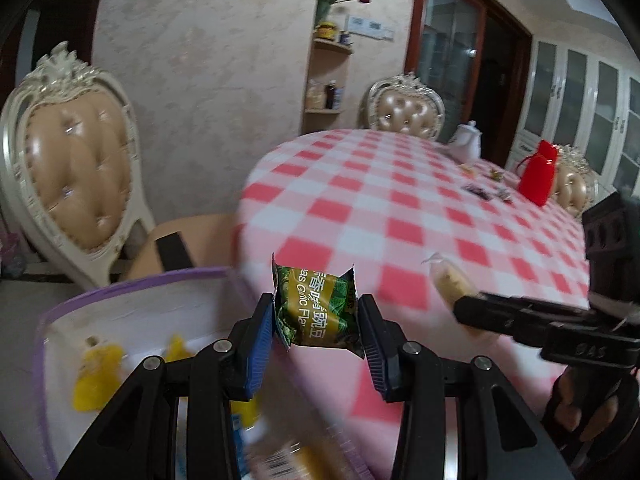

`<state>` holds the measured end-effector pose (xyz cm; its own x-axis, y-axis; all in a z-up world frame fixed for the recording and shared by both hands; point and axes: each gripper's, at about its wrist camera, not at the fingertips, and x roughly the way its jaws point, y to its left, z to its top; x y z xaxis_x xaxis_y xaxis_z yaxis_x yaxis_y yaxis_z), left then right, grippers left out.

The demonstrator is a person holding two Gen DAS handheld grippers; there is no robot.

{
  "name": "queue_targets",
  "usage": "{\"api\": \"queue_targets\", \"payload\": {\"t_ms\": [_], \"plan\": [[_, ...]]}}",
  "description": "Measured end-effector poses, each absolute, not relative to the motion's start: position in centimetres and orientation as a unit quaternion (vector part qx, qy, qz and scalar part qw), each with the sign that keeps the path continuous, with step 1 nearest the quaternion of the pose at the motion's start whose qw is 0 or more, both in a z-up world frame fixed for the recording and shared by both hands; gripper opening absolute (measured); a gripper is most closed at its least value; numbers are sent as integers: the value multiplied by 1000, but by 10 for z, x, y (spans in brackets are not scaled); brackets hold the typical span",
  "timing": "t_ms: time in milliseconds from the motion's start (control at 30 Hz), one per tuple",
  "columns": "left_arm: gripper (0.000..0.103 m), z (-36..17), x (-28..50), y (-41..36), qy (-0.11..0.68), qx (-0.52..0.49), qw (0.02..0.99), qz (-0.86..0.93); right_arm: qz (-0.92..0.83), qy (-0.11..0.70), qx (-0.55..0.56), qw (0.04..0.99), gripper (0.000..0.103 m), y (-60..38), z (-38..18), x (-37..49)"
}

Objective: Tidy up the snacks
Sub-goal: 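Carry the green pack and cake pack over the white box with both tools, then open both tools over the white box to drop the packs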

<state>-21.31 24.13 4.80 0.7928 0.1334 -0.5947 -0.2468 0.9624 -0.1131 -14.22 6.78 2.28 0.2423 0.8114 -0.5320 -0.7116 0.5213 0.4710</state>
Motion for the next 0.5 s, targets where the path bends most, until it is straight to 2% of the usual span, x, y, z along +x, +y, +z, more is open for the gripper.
{"api": "queue_targets", "payload": {"t_ms": [500], "plan": [[43, 12, -242, 311, 349, -113, 913, 181, 626, 354, -44, 693, 39, 136, 23, -212]]}}
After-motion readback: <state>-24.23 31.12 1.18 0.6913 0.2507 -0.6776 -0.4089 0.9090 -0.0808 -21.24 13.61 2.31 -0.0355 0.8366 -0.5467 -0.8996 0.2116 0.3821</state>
